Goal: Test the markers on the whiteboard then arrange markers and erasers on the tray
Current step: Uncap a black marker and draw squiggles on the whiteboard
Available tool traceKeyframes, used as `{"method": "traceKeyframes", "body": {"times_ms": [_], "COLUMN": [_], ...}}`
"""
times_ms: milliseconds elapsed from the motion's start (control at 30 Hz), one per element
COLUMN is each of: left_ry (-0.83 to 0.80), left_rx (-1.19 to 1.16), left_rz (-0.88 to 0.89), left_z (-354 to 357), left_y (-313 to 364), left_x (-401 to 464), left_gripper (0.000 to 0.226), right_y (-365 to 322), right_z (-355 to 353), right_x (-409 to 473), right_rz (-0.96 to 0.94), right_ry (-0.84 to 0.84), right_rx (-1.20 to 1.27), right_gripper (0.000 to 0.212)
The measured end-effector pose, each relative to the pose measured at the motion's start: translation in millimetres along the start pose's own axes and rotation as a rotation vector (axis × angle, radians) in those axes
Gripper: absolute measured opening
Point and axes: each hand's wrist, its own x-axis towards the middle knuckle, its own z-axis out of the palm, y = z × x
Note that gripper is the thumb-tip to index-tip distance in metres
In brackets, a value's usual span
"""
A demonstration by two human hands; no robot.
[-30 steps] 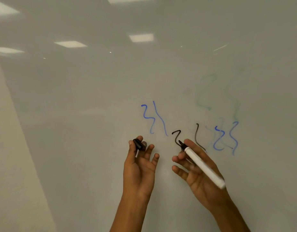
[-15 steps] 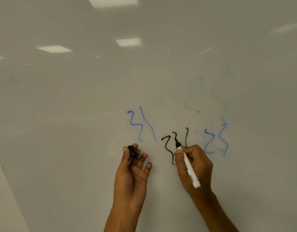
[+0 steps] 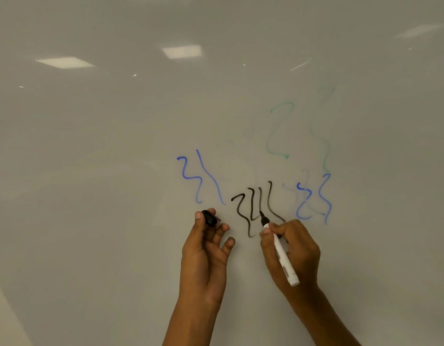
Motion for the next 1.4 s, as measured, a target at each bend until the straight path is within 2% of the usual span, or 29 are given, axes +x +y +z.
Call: {"method": "traceKeyframes", "body": {"times_ms": [67, 167, 333, 467, 633, 767, 933, 1067, 1233, 1400], "left_ry": [0.022, 0.057, 0.036, 0.043, 0.077, 0.117, 0.156, 0.161, 0.197, 0.244], "left_rx": [0.046, 0.033, -0.071, -0.067, -0.027, -0.017, -0.010, 0.136, 0.187, 0.239], "left_rz": [-0.010, -0.076, -0.202, -0.191, -0.142, -0.131, -0.130, -0.112, -0.162, -0.209], "left_z": [-3, -6, -5, -10, -19, -30, -44, -57, -75, -90], "left_y": [-6, -18, -34, -40, -47, -52, -59, -65, -76, -90], "left_x": [-2, -6, -14, -22, -32, -37, -46, -49, -50, -50], "left_gripper": [0.025, 0.027, 0.022, 0.024, 0.015, 0.022, 0.012, 0.013, 0.020, 0.018], "right_y": [2, -20, -47, -50, -52, -54, -54, -49, -30, -22], "right_z": [-11, -24, -33, -37, -35, -37, -41, -42, -43, -40], "right_x": [-19, -20, -22, -32, -46, -57, -78, -82, -97, -122], "right_rz": [0.140, 0.388, 0.534, 0.529, 0.506, 0.477, 0.472, 0.481, 0.479, 0.594], "right_ry": [-0.010, 0.009, -0.103, -0.123, -0.162, -0.204, -0.234, -0.327, -0.471, -0.479], "right_rx": [0.060, 0.344, 0.665, 0.656, 0.585, 0.565, 0.536, 0.502, 0.478, 0.460], "right_gripper": [0.019, 0.018, 0.024, 0.016, 0.033, 0.041, 0.028, 0.016, 0.030, 0.033]}}
